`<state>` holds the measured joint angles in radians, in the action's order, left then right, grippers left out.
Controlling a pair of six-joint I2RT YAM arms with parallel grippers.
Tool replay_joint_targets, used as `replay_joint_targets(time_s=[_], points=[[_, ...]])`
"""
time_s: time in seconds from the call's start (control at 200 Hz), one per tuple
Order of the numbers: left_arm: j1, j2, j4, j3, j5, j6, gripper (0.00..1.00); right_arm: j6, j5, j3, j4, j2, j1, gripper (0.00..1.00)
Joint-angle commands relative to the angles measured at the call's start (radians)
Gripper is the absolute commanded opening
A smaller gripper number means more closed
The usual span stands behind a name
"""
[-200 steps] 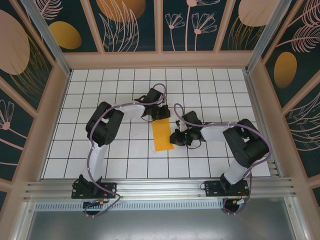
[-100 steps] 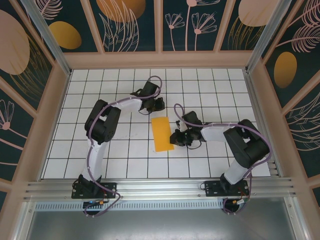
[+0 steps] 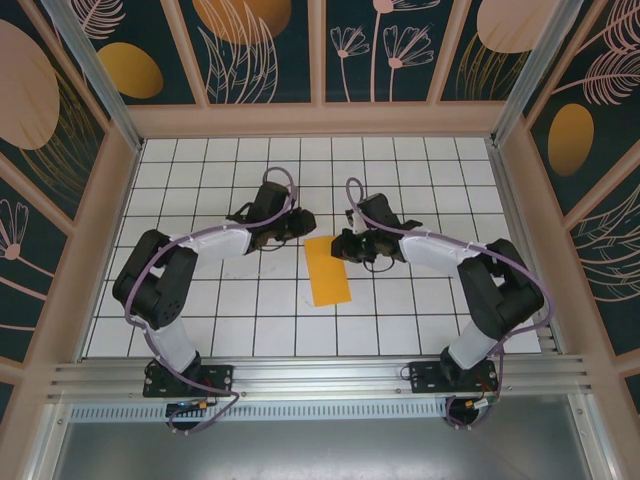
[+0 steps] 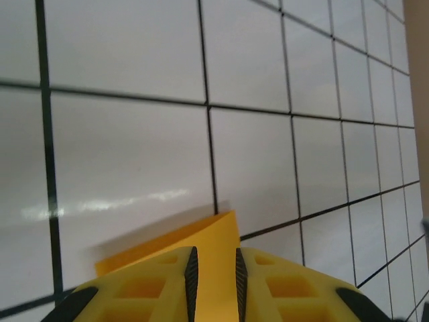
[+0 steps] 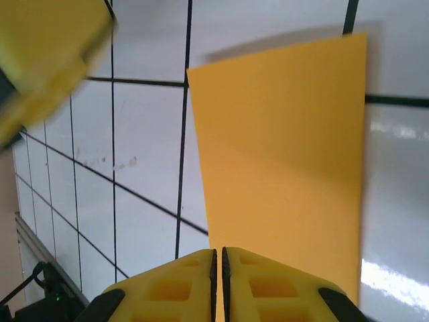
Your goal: Fold a paper plane with a square sheet of paper (pick it up from the middle)
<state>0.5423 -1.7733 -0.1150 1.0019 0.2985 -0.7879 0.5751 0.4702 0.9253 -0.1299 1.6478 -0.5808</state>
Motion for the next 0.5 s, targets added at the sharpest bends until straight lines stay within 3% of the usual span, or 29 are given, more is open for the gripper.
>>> replay_joint_targets(time_s=[0.0,0.495], points=[[0.004,0.0,-0.125,-0.049,0.067,-0.074,0.24,-0.008,-0.045,0.031,-0.008,0.078,0.016,0.15],[0.055,-0.142,-0.162,0.045,0.145,-0.089,0.21,-0.012,-0.024,0.02,0.042,0.209,0.029,0.14]])
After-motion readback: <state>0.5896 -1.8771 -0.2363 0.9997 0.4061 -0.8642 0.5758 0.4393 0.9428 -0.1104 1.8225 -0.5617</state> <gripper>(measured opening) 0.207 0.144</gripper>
